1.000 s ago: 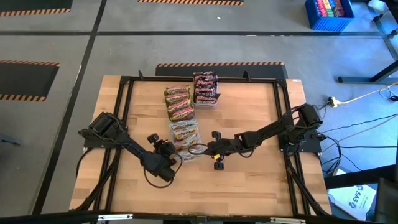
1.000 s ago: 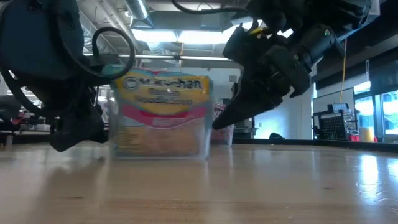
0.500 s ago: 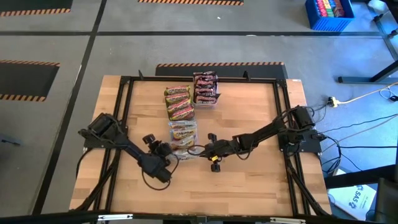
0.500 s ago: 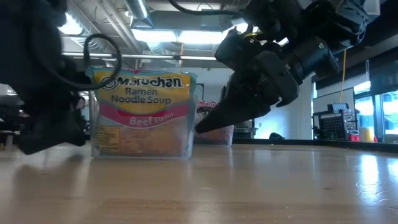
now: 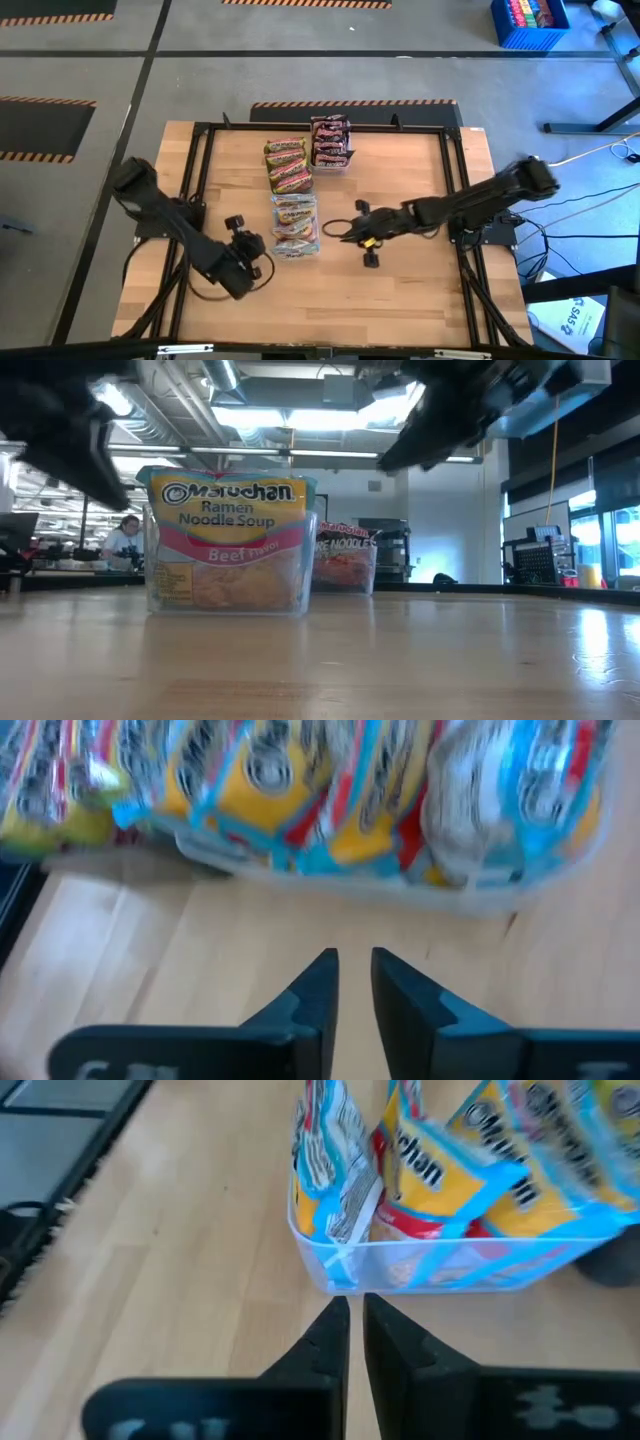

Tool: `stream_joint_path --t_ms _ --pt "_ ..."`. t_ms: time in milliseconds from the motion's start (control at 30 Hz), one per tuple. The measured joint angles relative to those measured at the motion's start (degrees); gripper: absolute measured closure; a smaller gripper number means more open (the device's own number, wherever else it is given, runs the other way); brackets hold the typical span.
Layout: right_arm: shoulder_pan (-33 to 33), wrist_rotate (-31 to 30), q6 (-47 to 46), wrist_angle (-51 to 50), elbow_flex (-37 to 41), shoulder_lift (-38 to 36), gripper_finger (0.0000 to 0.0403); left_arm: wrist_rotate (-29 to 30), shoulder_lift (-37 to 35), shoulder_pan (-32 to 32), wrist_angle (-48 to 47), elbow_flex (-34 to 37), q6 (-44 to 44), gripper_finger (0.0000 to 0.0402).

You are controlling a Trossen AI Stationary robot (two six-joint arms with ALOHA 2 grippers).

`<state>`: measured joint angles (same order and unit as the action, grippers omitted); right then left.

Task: Sort Maruchan noodles
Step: Return to Home Position

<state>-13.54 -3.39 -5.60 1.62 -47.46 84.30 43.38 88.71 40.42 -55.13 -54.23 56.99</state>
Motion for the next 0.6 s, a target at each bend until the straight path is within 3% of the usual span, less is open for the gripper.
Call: stream_joint_path --t_ms 133,267,433,600 --pt "0.00 0.01 1.15 -1.55 3.21 -7.34 0.0384 0.65 -10.51 -2.02 8.57 5.29 -9.69 0.0370" --pt "0.06 -0.03 1.94 -1.43 7.65 -13.38 0.0384 -0.40 -22.49 -6.17 24.00 14.10 -20.67 0.0397" --pt "0.09 -0.03 2.59 2.00 12.33 -19.25 0.0384 -10.99 -34.57 -14.29 47.54 25.58 -36.22 0.0398" --pt "0.09 1.05 3.72 4.06 13.86 -23.20 0.0384 -23.10 -41.29 -22.31 66.37 35.12 -46.35 0.0399"
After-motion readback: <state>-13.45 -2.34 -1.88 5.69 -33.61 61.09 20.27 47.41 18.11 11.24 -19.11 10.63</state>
